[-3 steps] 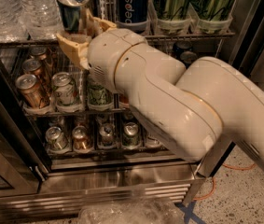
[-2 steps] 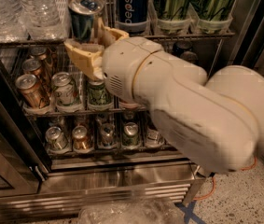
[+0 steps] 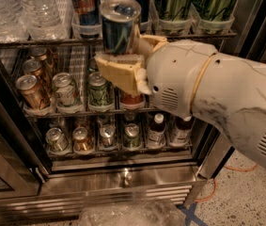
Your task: Pick redbull can from top shelf of fridge
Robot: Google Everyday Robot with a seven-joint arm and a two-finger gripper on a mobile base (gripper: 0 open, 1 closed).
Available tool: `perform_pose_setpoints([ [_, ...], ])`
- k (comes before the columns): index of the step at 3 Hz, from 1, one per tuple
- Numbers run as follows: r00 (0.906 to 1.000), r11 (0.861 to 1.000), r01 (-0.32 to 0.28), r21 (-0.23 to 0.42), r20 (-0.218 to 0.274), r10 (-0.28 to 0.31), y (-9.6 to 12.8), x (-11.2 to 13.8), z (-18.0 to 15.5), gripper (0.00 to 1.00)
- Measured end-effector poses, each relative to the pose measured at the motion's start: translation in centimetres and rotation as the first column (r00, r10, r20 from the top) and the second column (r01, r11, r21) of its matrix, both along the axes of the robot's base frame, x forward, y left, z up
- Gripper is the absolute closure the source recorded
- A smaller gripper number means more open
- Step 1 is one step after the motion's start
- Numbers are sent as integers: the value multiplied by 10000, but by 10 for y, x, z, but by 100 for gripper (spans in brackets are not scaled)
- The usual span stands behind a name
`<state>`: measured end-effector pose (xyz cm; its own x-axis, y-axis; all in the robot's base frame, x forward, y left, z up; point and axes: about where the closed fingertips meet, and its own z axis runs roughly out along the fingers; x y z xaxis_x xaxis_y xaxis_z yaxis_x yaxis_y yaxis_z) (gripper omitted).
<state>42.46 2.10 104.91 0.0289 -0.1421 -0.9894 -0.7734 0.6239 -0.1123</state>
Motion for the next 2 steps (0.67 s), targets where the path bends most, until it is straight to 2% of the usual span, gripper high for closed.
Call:
perform_pose_setpoints([
  [1,9995,9984,-73,-568,-318,55,1,-3,-16,100],
  [2,9995,9983,-74,-571,-316,56,1,-3,-16,100],
])
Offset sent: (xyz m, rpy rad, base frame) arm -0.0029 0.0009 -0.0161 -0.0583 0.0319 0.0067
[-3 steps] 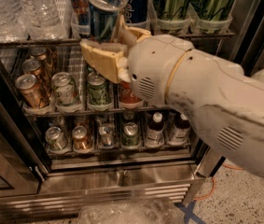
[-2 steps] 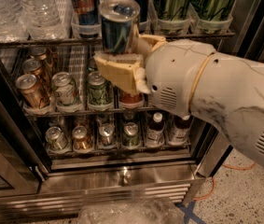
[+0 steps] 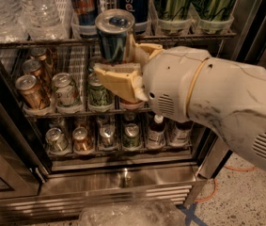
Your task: Pick redbull can from top shelf of fridge
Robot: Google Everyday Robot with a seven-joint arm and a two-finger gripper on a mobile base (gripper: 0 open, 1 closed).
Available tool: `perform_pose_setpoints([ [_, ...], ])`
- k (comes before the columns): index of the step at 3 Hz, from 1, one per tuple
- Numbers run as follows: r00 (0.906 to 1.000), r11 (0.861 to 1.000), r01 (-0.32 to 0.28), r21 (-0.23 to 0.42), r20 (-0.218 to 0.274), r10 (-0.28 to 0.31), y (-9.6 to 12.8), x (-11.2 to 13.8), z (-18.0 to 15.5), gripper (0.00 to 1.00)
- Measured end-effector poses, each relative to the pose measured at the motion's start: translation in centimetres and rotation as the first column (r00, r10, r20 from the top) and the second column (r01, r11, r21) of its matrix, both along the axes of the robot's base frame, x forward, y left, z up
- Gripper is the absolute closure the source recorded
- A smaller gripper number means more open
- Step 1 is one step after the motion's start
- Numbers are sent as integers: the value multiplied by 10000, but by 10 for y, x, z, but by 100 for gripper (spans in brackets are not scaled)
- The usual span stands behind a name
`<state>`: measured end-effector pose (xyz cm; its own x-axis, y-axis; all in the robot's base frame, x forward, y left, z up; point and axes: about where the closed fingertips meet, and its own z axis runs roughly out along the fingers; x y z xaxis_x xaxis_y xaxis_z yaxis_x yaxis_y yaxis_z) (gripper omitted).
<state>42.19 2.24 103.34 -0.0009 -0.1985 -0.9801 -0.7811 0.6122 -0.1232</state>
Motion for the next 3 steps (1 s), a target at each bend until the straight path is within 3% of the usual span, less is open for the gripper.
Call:
perform_pose_setpoints([
  [1,9997,9997,-78,-241,225,84,1,-2,0,100],
  [2,9983,9962,-355,-798,443,391,-5,-14,-20,100],
  [3,9983,9931,-415,-1093,350,456,-22,-32,-48,100],
])
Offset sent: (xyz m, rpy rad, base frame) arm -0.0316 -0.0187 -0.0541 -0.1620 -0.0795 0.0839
